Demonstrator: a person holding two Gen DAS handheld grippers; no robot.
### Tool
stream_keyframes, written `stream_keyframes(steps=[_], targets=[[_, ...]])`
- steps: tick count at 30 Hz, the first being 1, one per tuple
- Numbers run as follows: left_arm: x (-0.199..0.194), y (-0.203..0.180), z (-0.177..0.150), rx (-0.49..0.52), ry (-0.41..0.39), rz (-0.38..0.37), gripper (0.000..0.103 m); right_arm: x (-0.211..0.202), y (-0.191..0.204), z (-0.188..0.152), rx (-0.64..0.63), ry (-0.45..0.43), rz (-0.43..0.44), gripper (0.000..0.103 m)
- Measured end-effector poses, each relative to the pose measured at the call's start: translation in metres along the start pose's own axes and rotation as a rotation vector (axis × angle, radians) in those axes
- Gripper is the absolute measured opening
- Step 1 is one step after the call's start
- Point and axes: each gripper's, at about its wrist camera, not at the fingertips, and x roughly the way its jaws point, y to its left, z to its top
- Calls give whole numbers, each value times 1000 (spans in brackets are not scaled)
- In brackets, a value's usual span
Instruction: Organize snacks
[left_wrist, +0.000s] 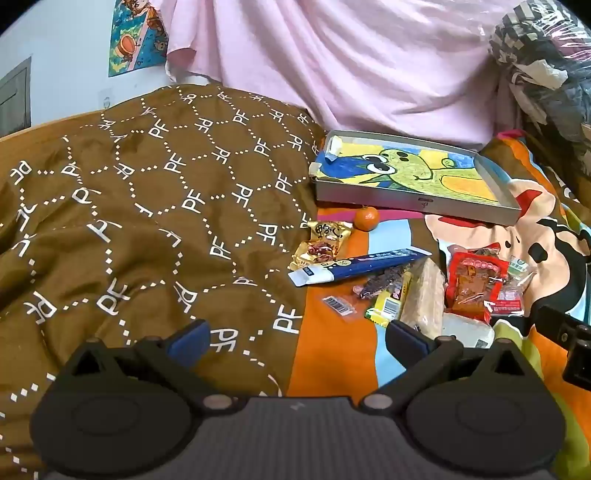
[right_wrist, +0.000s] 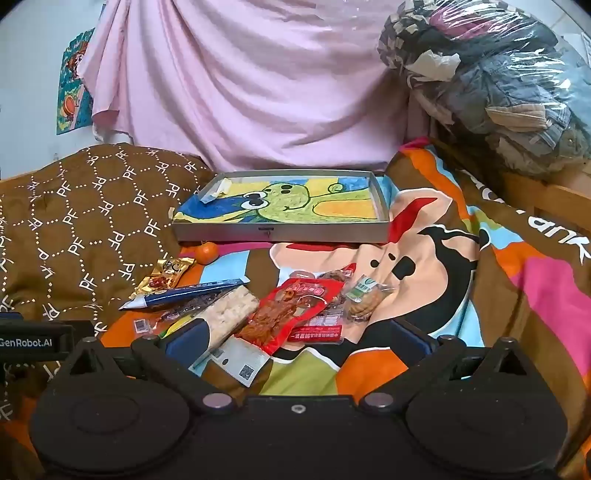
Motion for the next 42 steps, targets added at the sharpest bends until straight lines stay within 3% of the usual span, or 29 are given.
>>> stream_keyframes(steps=[42], targets=[[2,2,-2,-6,13,-5,103,5,1,-1,7,41,15,102]])
